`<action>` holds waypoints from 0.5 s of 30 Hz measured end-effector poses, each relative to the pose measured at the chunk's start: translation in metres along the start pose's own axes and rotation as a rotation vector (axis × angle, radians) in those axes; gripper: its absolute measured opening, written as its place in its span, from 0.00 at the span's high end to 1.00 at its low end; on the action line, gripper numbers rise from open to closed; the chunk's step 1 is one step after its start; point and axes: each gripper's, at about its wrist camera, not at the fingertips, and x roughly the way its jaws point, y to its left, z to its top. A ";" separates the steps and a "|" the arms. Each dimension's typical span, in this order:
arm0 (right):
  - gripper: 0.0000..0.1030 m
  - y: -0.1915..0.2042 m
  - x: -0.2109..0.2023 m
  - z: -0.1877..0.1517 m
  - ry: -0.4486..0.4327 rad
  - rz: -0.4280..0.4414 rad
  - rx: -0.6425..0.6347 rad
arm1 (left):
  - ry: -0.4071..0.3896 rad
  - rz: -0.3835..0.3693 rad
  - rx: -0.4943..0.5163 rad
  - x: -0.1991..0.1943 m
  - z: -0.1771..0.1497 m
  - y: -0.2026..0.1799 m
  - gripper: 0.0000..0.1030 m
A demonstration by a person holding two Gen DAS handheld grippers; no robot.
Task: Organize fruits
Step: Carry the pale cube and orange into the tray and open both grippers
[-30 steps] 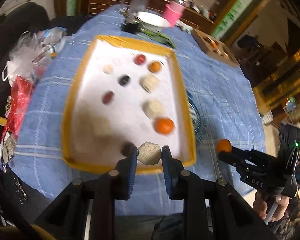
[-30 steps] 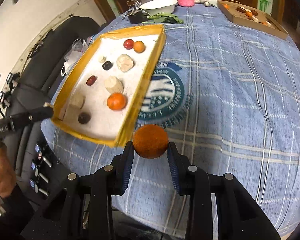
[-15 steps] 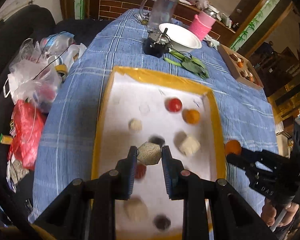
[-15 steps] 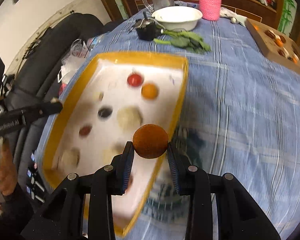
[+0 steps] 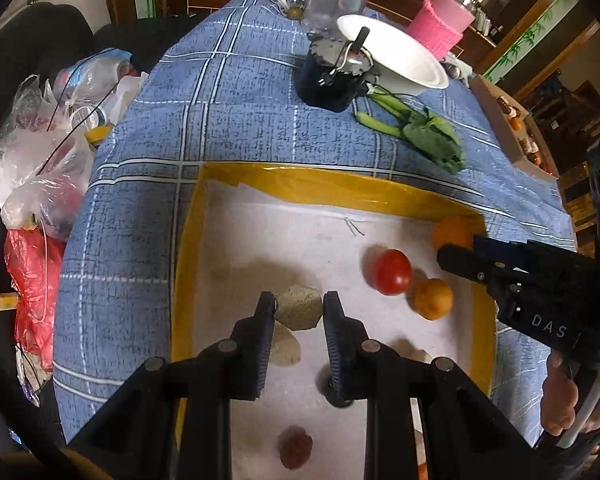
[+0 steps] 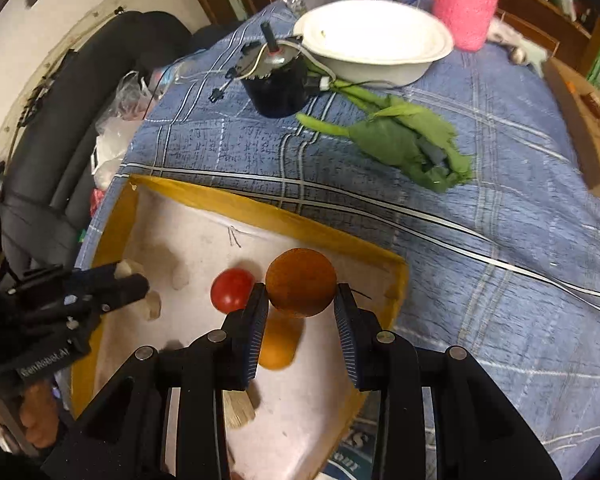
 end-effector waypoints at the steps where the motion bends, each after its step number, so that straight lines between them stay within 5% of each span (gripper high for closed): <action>1: 0.68 0.001 0.005 0.001 0.013 -0.007 -0.006 | 0.004 0.005 0.001 0.002 0.001 0.000 0.74; 10: 0.68 -0.004 0.022 0.007 0.058 -0.029 0.023 | 0.056 0.043 0.008 0.026 0.005 0.001 0.73; 11: 0.67 -0.004 0.023 0.009 0.059 -0.033 0.025 | 0.048 0.043 0.016 0.024 0.005 0.000 0.70; 14: 0.56 -0.009 0.018 0.008 0.051 0.009 0.058 | 0.039 0.039 0.006 0.021 0.006 -0.001 0.41; 15: 0.53 -0.011 0.015 0.007 0.045 0.027 0.074 | 0.029 0.042 0.003 0.017 0.005 0.000 0.41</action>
